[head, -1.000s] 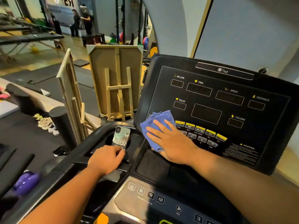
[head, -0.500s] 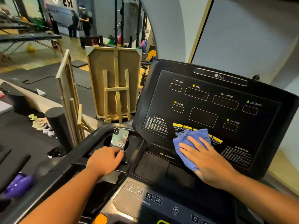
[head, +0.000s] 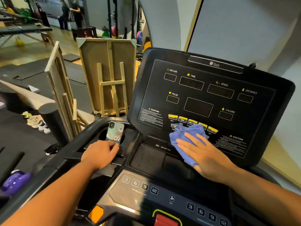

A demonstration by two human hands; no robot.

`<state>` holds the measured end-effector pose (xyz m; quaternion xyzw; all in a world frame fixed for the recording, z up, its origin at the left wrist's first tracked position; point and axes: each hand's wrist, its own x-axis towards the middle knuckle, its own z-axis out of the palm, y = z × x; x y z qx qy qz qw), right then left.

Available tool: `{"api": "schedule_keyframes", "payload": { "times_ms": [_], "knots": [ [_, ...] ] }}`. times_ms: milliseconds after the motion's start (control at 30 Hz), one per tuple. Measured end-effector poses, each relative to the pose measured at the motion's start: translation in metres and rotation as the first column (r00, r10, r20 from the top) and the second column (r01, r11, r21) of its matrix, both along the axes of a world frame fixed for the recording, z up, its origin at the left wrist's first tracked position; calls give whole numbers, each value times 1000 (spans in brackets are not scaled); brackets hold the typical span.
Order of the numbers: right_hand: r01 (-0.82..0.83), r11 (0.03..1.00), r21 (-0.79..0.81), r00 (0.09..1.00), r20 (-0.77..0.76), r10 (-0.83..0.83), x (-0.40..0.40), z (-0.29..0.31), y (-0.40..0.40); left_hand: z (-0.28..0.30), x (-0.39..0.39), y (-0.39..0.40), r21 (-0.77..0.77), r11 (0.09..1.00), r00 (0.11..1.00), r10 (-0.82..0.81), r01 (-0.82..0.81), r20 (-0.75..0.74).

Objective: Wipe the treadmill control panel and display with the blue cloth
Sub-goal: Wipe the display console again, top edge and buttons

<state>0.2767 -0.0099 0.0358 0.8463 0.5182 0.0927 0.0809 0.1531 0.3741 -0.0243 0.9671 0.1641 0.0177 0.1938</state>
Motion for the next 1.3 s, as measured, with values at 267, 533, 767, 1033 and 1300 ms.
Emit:
{"api": "schedule_keyframes", "payload": {
  "times_ms": [267,533,767,1033,1300],
  "knots": [
    [-117,993,-34,989,92,120,12,0,111,0,0,-2,6,1000,1000,7,-7,-3],
    [-130,991,-9,991,42,130,17,-7,109,-1,2,-3,31,999,1000,16,-16,-15],
    [50,996,69,994,92,-56,-4,-15,-45,6,1,-10,52,998,999,30,-29,-23],
    [498,749,437,804,92,-588,38,53,-117,4,0,-7,45,999,1000,10,-9,-7],
    [238,970,38,931,277,-239,-22,-45,-140,-1,1,-6,65,998,1000,10,-9,-11]
  ]
}}
